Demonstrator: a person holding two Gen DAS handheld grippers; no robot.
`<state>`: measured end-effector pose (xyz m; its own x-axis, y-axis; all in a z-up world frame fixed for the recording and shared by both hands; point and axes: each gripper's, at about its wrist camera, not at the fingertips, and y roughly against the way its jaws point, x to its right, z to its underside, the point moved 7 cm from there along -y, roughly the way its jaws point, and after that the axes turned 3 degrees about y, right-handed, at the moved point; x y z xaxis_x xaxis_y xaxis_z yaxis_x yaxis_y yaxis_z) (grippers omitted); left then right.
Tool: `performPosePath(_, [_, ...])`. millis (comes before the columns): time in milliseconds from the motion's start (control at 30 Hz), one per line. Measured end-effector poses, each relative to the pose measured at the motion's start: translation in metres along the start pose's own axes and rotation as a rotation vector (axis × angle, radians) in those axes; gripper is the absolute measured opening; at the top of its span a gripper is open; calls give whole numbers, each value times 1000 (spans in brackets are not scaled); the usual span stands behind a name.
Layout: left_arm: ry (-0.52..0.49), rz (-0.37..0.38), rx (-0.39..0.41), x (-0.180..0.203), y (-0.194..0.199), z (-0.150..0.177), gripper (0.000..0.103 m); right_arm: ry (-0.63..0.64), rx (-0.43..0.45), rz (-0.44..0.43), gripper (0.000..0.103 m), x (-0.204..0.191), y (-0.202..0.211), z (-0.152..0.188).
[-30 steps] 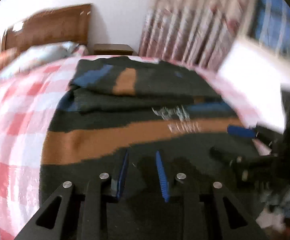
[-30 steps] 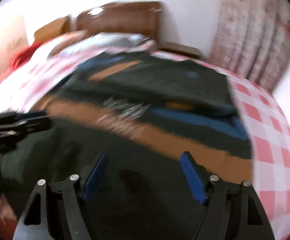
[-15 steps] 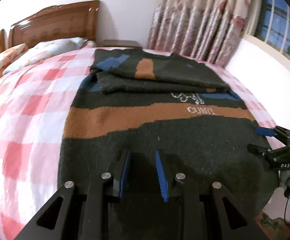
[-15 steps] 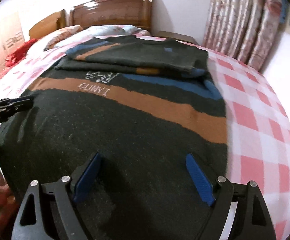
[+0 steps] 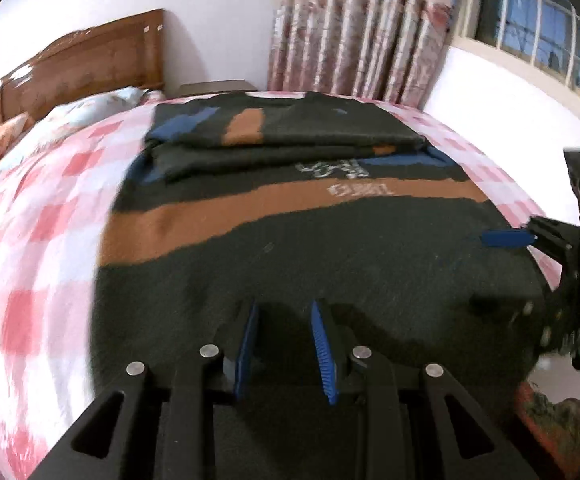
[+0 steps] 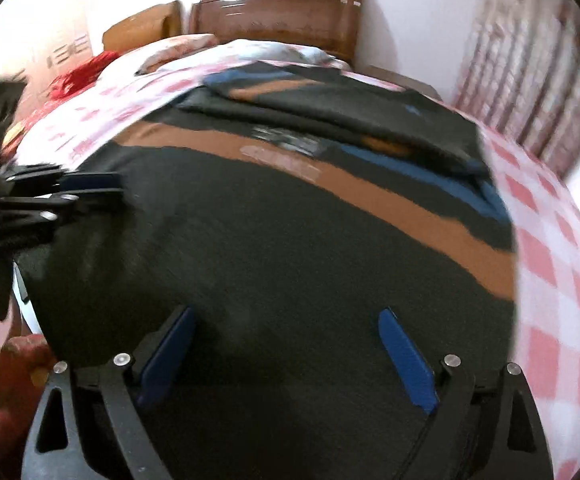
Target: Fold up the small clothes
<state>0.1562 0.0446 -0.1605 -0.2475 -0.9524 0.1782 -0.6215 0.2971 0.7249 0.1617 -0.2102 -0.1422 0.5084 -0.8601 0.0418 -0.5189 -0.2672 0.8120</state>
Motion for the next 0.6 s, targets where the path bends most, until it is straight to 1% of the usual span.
performPosePath(100, [81, 64, 24, -20, 16, 14, 27, -38, 24, -2, 103, 19, 16, 19])
performPosePath(167, [128, 101, 24, -28, 23, 21, 26, -47, 22, 21, 103, 28, 22, 29])
performPosePath(200, [137, 99, 17, -29, 25, 22, 26, -51, 16, 31, 103, 30, 23, 31])
performPosePath(267, [132, 37, -15, -24, 29, 19, 26, -83, 4, 55, 103, 27, 25, 26])
performPosePath(300, [123, 29, -20, -18, 31, 18, 24, -89, 13, 55, 103, 22, 27, 21])
performPosePath(333, [99, 51, -11, -6, 35, 15, 23, -68, 49, 21, 103, 7, 33, 11])
performPosePath(400, [27, 89, -2, 21, 38, 12, 25, -15, 82, -24, 103, -17, 40, 4])
performPosePath(467, [-54, 66, -30, 40, 31, 19, 25, 67, 58, -34, 103, -41, 34, 4])
performPosePath(500, [-94, 46, -55, 46, 23, 26, 25, 91, 32, -30, 103, -45, 28, 9])
performPosePath(533, [-131, 27, -37, 48, 20, 31, 26, 97, -6, -15, 103, -43, 19, 17])
performPosePath(567, [-151, 28, -21, 47, 21, 34, 27, 78, 11, -29, 103, -38, 18, 21])
performPosePath(600, [-143, 38, -22, 44, 22, 35, 27, 55, 25, -46, 103, -33, 20, 25])
